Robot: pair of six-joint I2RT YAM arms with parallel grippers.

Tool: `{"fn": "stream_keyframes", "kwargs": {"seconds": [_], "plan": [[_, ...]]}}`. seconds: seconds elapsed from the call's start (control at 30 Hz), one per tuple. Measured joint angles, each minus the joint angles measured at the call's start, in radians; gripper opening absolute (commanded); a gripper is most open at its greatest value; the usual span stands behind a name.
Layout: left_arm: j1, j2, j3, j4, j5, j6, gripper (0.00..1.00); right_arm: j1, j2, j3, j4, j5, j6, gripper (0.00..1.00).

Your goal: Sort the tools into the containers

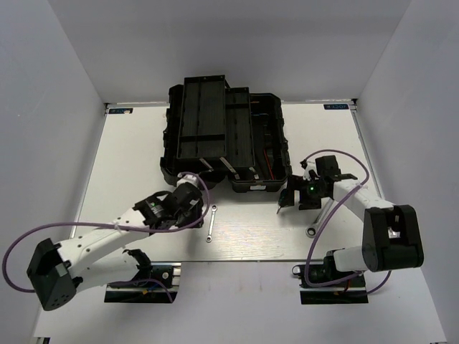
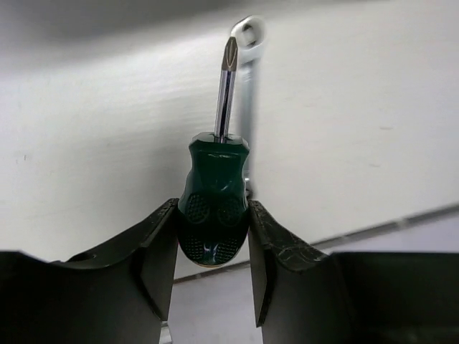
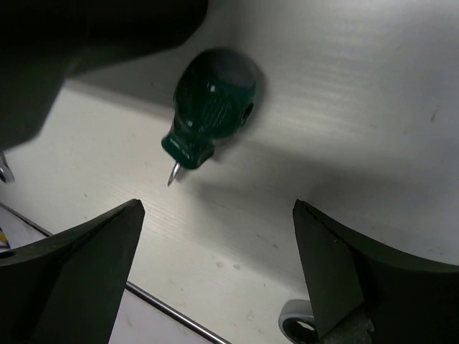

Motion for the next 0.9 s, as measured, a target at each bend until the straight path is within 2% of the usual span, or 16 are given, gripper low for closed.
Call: {"fn": "stream_keyframes", "kwargs": {"seconds": [0.13,0.3,0.7,0.9], "plan": [[-0.010,-0.043,0.122,-0.032,0.026,0.083,0.00,0.000,0.038,0.025,0.048,0.028,0.063,0.88],[-0.025,-0.013,0.269,-0.065,0.051,0.166,0.00,0.002,0.084,0.045,0.108,0.069,0.160,0.83],[-0.029,0.250,0.702,-0.039,0.031,0.312,0.00,0.031,0.152,0.074,0.194,0.113,0.262,0.62],[-0.029,0.364,0.799,0.012,0.012,0.353,0.00,0.055,0.155,0.071,0.212,0.158,0.294,0.51]]}}
